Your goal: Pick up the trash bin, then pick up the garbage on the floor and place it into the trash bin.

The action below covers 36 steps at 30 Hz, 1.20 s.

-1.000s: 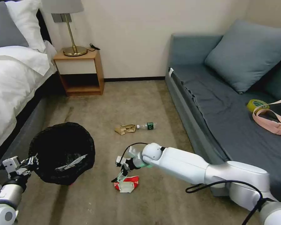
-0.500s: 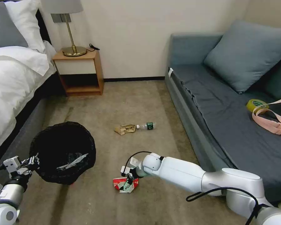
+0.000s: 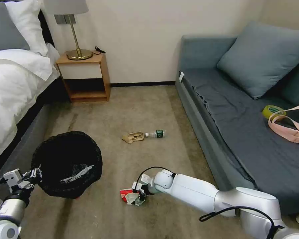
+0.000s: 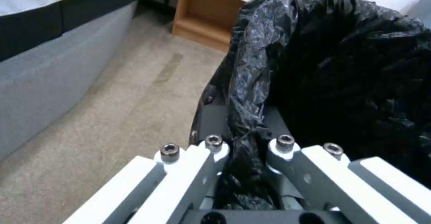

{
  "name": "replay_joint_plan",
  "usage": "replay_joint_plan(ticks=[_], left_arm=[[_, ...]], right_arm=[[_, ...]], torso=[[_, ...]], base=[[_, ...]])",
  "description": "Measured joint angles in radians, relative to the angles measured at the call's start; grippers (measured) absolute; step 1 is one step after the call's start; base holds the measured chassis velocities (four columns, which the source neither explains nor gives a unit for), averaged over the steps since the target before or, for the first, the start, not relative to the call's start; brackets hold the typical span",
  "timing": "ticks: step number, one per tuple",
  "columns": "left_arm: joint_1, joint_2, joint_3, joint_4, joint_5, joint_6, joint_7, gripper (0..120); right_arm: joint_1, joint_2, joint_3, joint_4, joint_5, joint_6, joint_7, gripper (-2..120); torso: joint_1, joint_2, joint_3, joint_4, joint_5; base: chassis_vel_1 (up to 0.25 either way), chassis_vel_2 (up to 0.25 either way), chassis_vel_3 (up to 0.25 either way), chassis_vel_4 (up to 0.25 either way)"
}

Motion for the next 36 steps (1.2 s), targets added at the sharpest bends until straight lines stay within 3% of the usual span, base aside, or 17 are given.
replay_joint_plan(ticks=[16,27,36], left_arm=[[0.027,0.001,-0.007,-0.013,-0.001,-0.003,0.004,4],[0.021,0.011,0.014,-0.013,-0.001,-0.003,0.004,4],[0.012,0.023,0.058,0.003,0.009,-0.002,0.000,4]], right_arm=[[-0.051,0.003,0.044,-0.001,-0.054,0.013,0.044,2],[-0.047,-0.051,0.149,0.071,-0.044,0.007,0.089,0],[0.020,-0.236,0.448,0.385,0.102,-0.032,0.195,0]], torso=[[0.000,0.000,0.000,0.0000,0.0000],[0.000,0.000,0.000,0.0001,0.0001],[0.000,0.000,0.000,-0.0001,0.0003]], base=[[0.000,0.000,0.000,0.000],[0.000,0.000,0.000,0.000],[0.000,0.000,0.000,0.000]])
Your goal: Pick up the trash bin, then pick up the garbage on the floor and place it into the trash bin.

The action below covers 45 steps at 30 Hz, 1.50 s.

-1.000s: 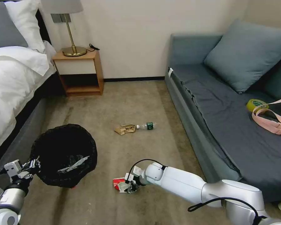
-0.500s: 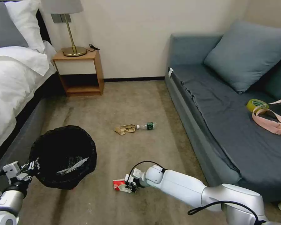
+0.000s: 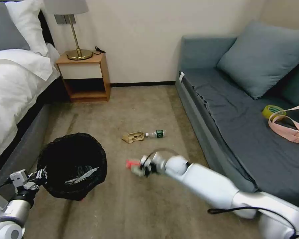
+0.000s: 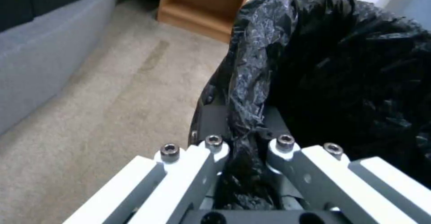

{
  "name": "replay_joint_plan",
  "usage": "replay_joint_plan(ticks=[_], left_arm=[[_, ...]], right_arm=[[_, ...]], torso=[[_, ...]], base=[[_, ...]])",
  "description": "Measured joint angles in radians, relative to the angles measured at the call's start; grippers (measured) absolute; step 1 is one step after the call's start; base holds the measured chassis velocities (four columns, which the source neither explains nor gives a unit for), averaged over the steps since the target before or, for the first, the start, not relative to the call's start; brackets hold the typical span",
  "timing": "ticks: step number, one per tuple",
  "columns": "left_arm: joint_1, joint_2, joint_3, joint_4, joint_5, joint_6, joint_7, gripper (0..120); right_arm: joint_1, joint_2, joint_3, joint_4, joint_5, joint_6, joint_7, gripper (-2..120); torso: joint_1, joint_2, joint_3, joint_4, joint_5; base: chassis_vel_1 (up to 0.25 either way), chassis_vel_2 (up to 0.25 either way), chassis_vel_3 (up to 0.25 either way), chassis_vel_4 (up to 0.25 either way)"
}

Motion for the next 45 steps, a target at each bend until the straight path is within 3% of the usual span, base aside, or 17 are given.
replay_joint_plan(ticks=[6,8,15,22,30,41,45], left_arm=[[-0.014,0.001,0.037,0.003,0.019,0.000,0.000,4],[-0.024,0.004,0.055,0.004,0.026,0.001,0.000,4],[-0.050,0.006,0.106,0.005,0.042,0.005,-0.008,4],[-0.062,0.018,0.130,0.005,0.043,0.009,-0.010,4],[-0.072,0.020,0.147,0.011,0.042,0.010,-0.005,4],[-0.072,0.015,0.156,0.005,0.036,0.011,-0.002,4],[-0.072,0.014,0.157,0.005,0.033,0.011,-0.001,4]], right_arm=[[0.096,-0.052,0.105,0.156,0.128,-0.047,0.066,0],[0.150,-0.060,0.114,0.245,0.243,-0.065,0.093,0],[0.218,-0.052,0.012,0.490,0.452,-0.077,0.162,0],[0.196,-0.021,-0.150,0.551,0.436,-0.063,0.184,0],[0.152,0.024,-0.271,0.480,0.347,-0.046,0.180,0],[0.129,0.083,-0.293,0.379,0.263,-0.041,0.164,0],[0.129,0.075,-0.293,0.375,0.258,-0.044,0.162,14]], torso=[[0.000,0.000,0.000,-0.0002,-0.0002],[0.000,0.000,0.000,0.0000,-0.0001],[0.000,0.000,0.000,0.0001,-0.0005],[0.000,0.000,0.000,0.0003,-0.0004],[0.000,0.000,0.000,0.0001,-0.0004],[0.000,0.000,0.000,0.0002,-0.0004],[0.000,0.000,0.000,0.0002,-0.0003]], base=[[0.000,0.000,0.000,0.000],[0.000,0.000,0.000,0.000],[0.000,0.000,0.000,0.000],[0.000,0.000,0.000,0.000],[0.000,0.000,0.000,0.000],[0.000,0.000,0.000,0.000],[0.000,0.000,0.000,0.000]])
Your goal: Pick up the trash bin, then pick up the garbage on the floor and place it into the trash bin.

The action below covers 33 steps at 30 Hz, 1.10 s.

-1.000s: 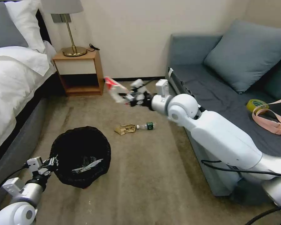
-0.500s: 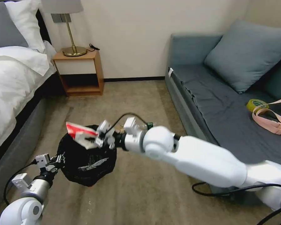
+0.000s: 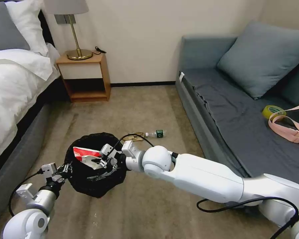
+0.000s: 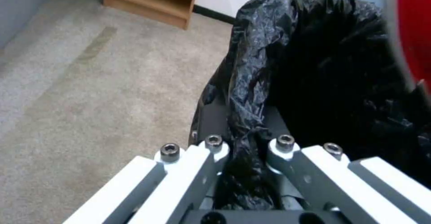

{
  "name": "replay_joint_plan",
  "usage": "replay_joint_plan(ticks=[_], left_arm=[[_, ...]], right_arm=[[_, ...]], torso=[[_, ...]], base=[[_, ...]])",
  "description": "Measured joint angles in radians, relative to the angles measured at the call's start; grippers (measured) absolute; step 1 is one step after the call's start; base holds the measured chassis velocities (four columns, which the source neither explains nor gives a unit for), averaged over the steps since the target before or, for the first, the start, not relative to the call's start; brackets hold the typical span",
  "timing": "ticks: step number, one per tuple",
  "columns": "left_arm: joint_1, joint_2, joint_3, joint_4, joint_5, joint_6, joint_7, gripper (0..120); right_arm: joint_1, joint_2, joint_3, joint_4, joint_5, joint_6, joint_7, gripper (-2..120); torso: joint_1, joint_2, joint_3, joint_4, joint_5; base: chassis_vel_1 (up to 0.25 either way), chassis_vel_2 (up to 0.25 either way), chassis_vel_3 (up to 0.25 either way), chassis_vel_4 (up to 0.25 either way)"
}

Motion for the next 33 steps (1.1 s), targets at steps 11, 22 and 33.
replay_joint_plan(ticks=[11,22,33], left_arm=[[-0.011,-0.008,0.009,-0.003,-0.003,0.000,-0.001,4],[-0.023,0.004,0.008,0.008,-0.024,0.005,-0.011,4],[-0.038,0.006,0.015,0.022,-0.026,0.010,-0.024,4]], right_arm=[[0.004,-0.046,0.001,0.027,-0.008,-0.013,0.017,54],[-0.076,-0.215,0.287,0.133,-0.126,0.047,0.107,96],[-0.421,-0.353,0.707,0.303,-0.132,0.044,0.205,100]], torso=[[0.000,0.000,0.000,0.0000,0.0001],[0.000,0.000,0.000,0.0000,0.0002],[0.000,0.000,0.000,-0.0001,0.0002]], base=[[0.000,0.000,0.000,0.000],[0.000,0.000,0.000,0.000],[0.000,0.000,0.000,0.000]])
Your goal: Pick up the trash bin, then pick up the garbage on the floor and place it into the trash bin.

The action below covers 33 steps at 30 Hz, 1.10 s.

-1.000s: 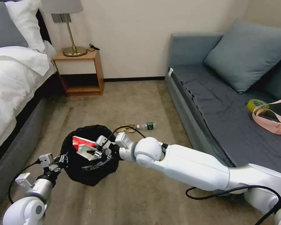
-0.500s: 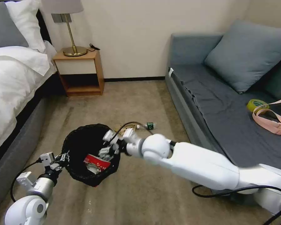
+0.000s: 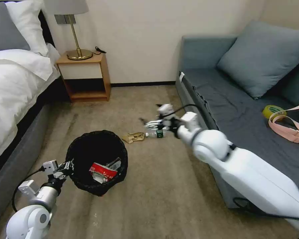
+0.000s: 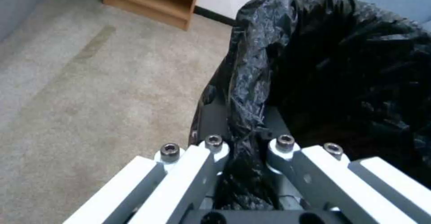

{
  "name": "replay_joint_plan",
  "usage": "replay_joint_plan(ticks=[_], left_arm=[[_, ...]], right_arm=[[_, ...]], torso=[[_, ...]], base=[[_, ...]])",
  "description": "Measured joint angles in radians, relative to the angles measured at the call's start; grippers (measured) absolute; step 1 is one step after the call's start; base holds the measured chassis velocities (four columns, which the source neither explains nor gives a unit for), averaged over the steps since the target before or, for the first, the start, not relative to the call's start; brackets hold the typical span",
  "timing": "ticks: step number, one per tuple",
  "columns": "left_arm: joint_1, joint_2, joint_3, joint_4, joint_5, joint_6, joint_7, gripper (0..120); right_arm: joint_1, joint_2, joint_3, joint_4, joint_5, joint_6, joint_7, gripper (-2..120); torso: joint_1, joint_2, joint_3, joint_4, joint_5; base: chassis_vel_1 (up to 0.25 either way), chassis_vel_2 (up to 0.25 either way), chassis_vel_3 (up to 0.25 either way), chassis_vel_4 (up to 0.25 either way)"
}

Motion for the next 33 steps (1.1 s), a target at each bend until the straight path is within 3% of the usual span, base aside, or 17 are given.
replay_joint_plan(ticks=[5,10,14,33], left_arm=[[-0.007,-0.012,0.002,0.004,0.003,0.004,-0.012,4],[-0.018,-0.017,0.007,0.002,0.005,0.010,-0.023,4],[-0.029,-0.013,0.007,0.001,0.005,0.014,-0.026,4],[-0.044,-0.008,-0.009,0.018,-0.005,0.017,-0.030,4]], right_arm=[[-0.300,-0.006,0.247,0.102,-0.054,-0.004,0.036,100],[-0.492,0.038,0.403,0.175,-0.107,-0.020,0.039,100],[-0.588,0.068,0.451,0.198,-0.139,-0.020,0.027,100],[-0.645,0.109,0.494,0.210,-0.162,-0.039,-0.032,100]], torso=[[0.000,0.000,0.000,-0.0003,0.0003],[0.000,0.000,0.000,-0.0002,0.0001],[0.000,0.000,0.000,-0.0002,0.0000],[0.000,0.000,0.000,0.0000,-0.0002]], base=[[0.000,0.000,0.000,0.000],[0.000,0.000,0.000,0.000],[0.000,0.000,0.000,0.000],[0.000,0.000,0.000,0.000]])
